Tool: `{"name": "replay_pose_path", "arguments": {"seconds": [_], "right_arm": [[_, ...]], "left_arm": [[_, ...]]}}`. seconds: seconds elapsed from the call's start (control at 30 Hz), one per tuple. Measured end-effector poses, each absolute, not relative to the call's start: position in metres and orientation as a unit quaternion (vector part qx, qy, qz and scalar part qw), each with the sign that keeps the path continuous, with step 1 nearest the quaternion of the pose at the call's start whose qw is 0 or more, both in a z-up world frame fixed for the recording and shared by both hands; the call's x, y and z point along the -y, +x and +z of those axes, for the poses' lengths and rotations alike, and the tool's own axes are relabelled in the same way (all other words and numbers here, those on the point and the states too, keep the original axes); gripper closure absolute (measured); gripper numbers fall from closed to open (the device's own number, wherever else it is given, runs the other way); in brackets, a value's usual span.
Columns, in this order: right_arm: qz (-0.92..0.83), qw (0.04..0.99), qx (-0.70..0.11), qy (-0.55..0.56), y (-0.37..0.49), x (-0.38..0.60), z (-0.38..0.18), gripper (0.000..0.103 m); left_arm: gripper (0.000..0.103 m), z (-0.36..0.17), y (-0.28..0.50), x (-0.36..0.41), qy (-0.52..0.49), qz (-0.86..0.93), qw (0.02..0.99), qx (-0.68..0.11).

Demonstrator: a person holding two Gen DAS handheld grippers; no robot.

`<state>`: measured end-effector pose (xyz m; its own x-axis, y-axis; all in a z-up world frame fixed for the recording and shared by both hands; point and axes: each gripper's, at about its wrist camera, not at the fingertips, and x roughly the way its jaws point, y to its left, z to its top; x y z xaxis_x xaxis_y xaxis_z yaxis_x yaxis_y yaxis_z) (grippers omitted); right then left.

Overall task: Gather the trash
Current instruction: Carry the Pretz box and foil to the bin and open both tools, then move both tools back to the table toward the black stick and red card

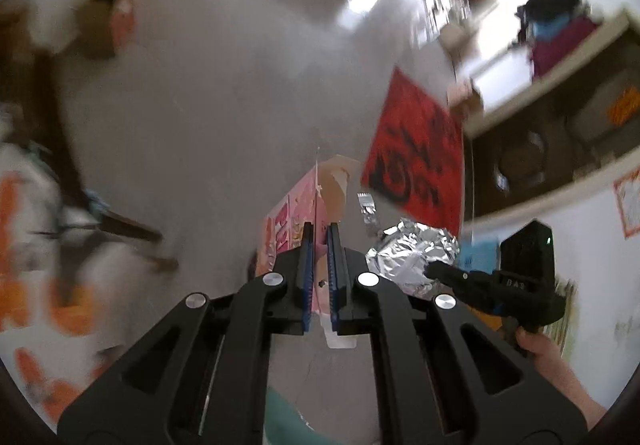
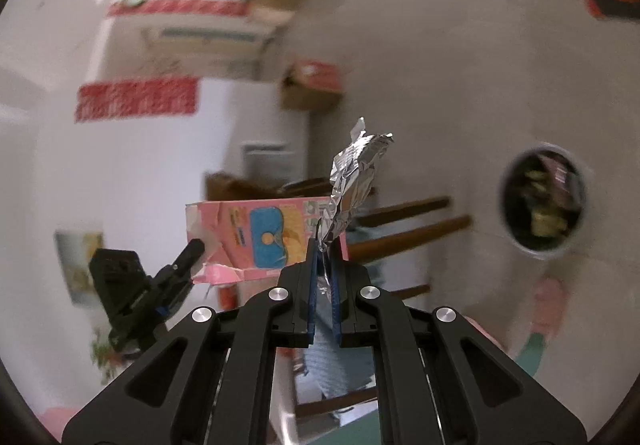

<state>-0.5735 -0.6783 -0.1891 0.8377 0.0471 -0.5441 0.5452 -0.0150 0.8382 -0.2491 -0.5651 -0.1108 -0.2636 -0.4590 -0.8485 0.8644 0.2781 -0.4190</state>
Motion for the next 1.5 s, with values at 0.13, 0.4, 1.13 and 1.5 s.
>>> {"name": "replay_pose_path", "arguments": {"seconds": [0.13, 0.4, 1.13, 1.5], "right_arm": [[-0.223, 0.625, -0.238, 0.709, -0.598, 0.682, -0.272, 0.096], [-0.260, 0.558, -0.275, 0.738, -0.616, 0.678, -0.463, 0.096], [-0.267, 0.571, -0.266, 0.730, -0.605, 0.668, -0.378, 0.056], [-0.090, 0.726, -0.266, 0.628, -0.436, 0.671, -0.144, 0.055]], "left_arm": [[0.099, -0.207, -0.283, 0.599, 0.228, -0.564, 0.529, -0.592], [0.099, -0.428, -0.333, 0.644, 0.315, -0.530, 0.463, -0.636], [0.024, -0.337, -0.293, 0.569, 0.362, -0.493, 0.494, -0.618], [0.016, -0.073, -0.206, 0.475, 0.170, -0.499, 0.640, -0.558]]}}
